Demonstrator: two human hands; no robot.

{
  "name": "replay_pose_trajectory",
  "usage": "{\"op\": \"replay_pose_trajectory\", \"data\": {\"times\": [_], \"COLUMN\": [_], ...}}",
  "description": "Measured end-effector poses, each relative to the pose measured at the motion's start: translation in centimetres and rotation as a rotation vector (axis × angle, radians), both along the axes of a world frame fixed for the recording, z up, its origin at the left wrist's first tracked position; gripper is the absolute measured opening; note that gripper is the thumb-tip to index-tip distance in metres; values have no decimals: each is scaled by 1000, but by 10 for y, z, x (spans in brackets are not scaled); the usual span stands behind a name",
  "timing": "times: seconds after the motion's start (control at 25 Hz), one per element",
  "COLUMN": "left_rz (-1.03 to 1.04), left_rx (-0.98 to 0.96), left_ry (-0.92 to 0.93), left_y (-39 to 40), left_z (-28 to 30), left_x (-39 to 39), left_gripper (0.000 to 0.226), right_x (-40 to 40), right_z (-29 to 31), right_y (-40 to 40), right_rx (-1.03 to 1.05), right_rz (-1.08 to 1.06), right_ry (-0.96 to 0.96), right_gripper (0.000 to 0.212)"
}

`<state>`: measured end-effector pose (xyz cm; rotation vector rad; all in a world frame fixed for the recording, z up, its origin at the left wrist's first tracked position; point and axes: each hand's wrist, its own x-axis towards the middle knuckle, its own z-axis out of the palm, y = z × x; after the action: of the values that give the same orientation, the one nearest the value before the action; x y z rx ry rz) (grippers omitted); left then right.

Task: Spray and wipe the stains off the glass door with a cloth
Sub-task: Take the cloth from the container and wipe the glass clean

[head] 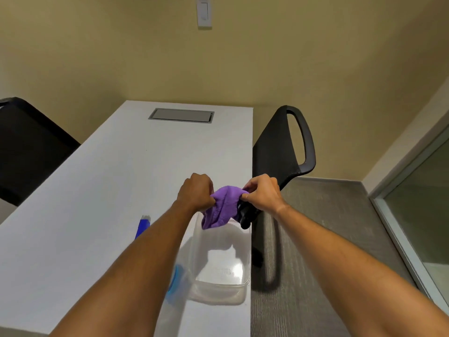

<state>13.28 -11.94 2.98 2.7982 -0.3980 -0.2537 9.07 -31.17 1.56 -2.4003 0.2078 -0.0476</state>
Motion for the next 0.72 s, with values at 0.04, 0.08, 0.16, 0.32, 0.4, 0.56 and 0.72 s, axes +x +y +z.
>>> {"op": "replay_pose_trajectory", "data": {"times": [0.04, 0.08, 0.16, 0.32, 0.4, 0.56, 0.72], "left_rz": [-26, -53, -114, -224, -278, -401, -558], "left_rx": [-21, -43, -83, -140, -154, -172, -154], "left_ry": [-2, -5, -1, -5, 0, 13, -12], "left_y": [0, -1, -6, -37, -63, -126, -203], "left_z": [13, 25, 48, 82, 92, 107, 125], "left_x": [0, 0, -2, -8, -14, -34, -72], "left_gripper": [19, 21, 22, 26, 27, 26, 20], "right_x": [-3, -7, -18, -47, -66, -111, -169], "right_z": [11, 21, 40, 70, 81, 92, 96], "right_y": [-4, -9, -21, -55, -79, -138, -204], "right_rx": [15, 30, 53, 77, 73, 98, 96], "right_rz": [-2, -4, -21, -64, -103, -214, -349], "right_ry": [-9, -15, -22, -53, -70, -77, -114], "right_gripper": [22, 23, 22, 17, 15, 13, 14]}}
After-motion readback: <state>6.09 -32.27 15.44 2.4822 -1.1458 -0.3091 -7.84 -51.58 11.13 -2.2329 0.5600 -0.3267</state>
